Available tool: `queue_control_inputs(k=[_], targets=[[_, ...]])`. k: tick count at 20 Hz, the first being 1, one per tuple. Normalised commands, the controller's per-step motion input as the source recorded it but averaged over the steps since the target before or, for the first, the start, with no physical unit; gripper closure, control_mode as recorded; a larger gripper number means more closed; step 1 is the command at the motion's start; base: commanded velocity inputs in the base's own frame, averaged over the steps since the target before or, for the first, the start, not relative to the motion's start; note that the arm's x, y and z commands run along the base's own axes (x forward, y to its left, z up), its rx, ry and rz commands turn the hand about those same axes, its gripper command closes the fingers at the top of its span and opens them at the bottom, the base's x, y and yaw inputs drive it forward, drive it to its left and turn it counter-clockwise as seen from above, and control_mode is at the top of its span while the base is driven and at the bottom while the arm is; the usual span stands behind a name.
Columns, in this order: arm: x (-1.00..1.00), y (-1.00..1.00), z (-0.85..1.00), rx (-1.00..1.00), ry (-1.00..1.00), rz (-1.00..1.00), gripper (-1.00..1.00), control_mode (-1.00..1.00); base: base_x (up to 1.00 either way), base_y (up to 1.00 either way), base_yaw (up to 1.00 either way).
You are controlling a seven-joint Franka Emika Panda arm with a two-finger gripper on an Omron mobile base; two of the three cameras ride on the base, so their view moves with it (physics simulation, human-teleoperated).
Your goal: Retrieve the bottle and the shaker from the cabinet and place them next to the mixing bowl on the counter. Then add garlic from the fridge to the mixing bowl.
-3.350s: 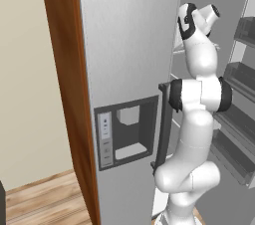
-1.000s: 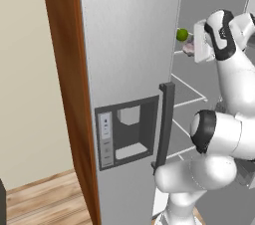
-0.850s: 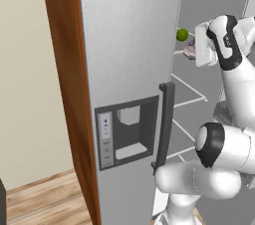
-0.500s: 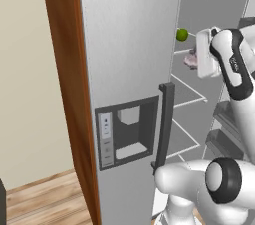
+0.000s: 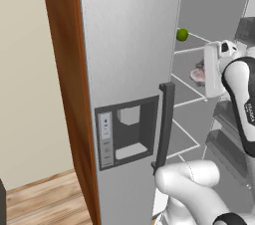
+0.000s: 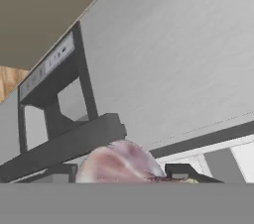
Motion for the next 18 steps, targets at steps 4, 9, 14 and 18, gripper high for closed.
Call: queue_control_inputs(k=[4,9,14,18], targets=[[-0.97,0.19,-0.08,-0.01,-0.07,0.0,1.0,-1.0,0.0,0.0,0.0],[-0.79,0.11,-0.12,0.0,-0.08,0.0,1.0,-1.0,0.0,0.0,0.0],[-0.34,0.1,-0.05,0.0,-0.03,0.0,1.0,-1.0,0.0,0.0,0.0],[-0.19,0.0,0.0,0.0,-0.06,0.0,1.0,-1.0,0.0,0.0,0.0]])
